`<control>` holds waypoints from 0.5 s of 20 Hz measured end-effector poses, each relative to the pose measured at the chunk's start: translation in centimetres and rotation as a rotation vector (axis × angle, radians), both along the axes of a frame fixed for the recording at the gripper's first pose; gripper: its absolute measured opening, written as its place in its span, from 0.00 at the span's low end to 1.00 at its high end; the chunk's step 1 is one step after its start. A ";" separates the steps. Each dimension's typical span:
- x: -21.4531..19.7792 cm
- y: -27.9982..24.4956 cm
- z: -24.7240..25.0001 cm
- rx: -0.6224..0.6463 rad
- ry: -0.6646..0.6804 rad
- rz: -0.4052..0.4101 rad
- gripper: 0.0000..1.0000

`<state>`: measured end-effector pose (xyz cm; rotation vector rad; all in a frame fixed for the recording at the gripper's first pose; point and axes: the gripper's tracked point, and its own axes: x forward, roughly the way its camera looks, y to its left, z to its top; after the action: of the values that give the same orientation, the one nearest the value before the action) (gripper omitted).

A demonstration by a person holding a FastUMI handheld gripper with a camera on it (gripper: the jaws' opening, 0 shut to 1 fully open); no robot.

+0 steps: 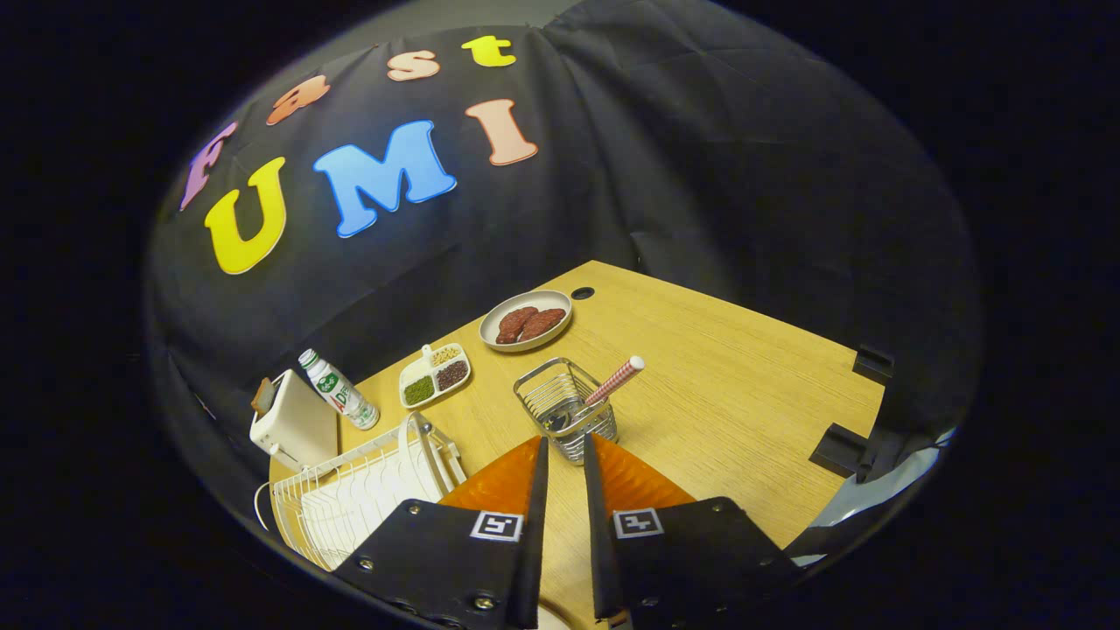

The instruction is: Take the plate from the dish rack, then take the spoon from the basket and place it into the plate.

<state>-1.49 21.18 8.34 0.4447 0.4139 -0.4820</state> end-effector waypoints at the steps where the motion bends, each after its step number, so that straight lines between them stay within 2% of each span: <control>1: 0.6 -0.9 -0.1 0.011 0.002 -0.025 0.23; 5: 2.0 -3.9 -1.7 0.039 0.031 -0.124 0.23; 10: 3.7 -5.3 -3.1 0.090 0.045 -0.180 0.23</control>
<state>2.17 15.85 5.29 0.5620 0.4426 -0.6510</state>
